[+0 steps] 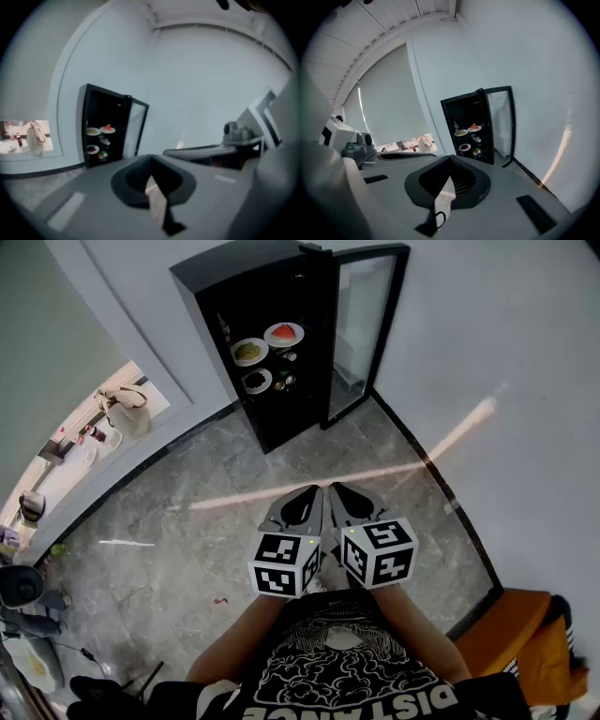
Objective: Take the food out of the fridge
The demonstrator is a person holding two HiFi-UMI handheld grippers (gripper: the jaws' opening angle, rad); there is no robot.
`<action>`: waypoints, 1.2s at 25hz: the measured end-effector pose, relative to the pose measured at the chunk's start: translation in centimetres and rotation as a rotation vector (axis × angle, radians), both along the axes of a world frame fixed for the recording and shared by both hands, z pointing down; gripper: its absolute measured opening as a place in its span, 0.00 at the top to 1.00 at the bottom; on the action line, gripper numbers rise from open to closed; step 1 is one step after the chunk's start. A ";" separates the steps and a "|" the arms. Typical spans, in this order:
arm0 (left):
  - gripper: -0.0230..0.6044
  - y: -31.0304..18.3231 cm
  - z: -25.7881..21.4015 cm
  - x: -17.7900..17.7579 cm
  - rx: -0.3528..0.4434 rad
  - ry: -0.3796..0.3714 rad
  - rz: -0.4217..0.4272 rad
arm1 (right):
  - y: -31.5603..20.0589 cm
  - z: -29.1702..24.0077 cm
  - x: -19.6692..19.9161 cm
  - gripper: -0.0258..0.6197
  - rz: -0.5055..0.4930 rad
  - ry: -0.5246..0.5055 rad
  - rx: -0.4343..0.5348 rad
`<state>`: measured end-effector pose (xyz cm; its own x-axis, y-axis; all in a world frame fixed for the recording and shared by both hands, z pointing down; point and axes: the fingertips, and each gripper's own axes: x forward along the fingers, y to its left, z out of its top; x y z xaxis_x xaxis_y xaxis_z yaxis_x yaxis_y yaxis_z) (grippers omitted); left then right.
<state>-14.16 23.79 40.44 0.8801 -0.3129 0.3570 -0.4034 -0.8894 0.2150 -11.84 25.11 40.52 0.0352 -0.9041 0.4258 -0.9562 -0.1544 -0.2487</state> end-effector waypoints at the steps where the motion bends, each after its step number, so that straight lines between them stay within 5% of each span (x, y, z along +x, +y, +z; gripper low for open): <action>1: 0.97 -0.1 0.0 -0.1 0.002 -0.001 0.002 | -0.1 0.0 -0.2 0.96 0.001 0.002 -0.003; 18: 0.97 -4.3 0.5 -0.2 -0.014 0.007 -0.016 | -3.7 0.3 0.1 0.96 0.009 -0.041 0.021; 30: 0.96 -12.2 1.2 5.0 -0.020 -0.028 -0.097 | -12.1 0.8 6.1 0.96 -0.064 -0.070 0.026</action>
<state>-9.16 11.60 41.68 0.8358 -0.3884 0.3880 -0.4932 -0.8417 0.2198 -5.78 13.01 41.37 -0.0525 -0.9145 0.4012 -0.9439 -0.0857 -0.3189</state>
